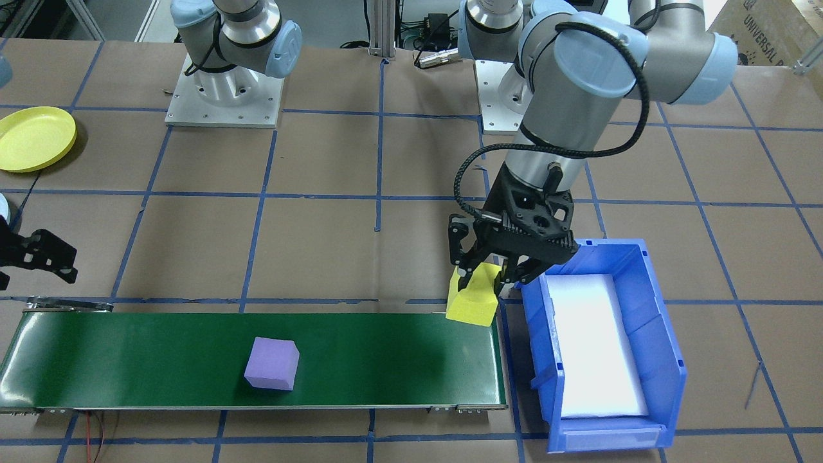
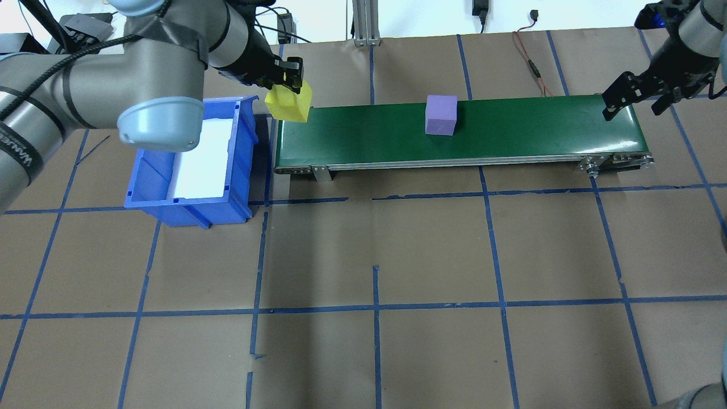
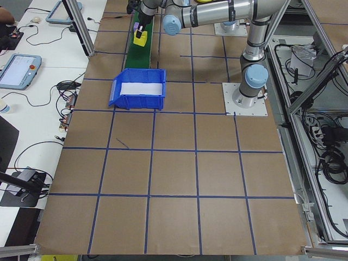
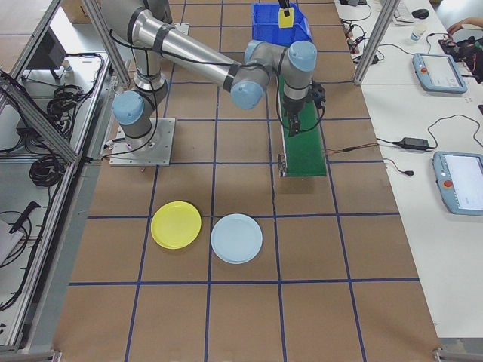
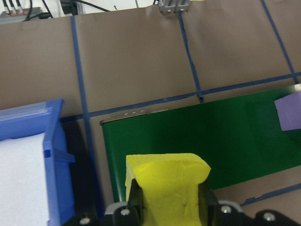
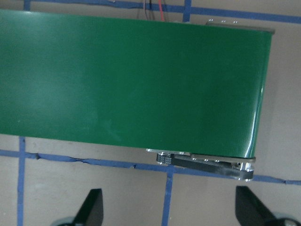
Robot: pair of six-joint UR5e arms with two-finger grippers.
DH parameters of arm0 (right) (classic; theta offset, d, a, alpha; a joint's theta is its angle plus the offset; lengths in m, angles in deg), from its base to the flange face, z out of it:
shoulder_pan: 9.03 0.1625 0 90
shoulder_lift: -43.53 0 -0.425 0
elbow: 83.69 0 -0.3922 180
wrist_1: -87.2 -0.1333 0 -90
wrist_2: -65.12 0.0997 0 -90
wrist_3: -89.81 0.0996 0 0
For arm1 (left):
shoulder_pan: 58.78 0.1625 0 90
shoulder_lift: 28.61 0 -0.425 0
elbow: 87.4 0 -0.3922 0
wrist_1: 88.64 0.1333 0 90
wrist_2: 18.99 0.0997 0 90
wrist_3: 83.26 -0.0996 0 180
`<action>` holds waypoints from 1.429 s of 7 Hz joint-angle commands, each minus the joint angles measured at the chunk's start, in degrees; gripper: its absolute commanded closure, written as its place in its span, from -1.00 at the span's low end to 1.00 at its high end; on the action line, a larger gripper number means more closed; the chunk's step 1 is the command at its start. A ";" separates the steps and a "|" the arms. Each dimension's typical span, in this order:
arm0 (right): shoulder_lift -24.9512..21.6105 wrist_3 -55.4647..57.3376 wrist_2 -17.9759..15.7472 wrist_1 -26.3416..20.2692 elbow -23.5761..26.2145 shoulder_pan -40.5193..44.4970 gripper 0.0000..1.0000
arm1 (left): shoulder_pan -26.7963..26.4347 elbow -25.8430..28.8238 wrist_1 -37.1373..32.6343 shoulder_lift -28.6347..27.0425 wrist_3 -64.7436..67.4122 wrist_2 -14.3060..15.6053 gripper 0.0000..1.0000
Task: Move block left to right into plate
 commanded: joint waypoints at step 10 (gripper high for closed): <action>8.80 11.49 20.36 11.96 0.06 -0.17 -1.00 | 9.02 0.55 -31.20 16.03 0.19 5.25 -1.00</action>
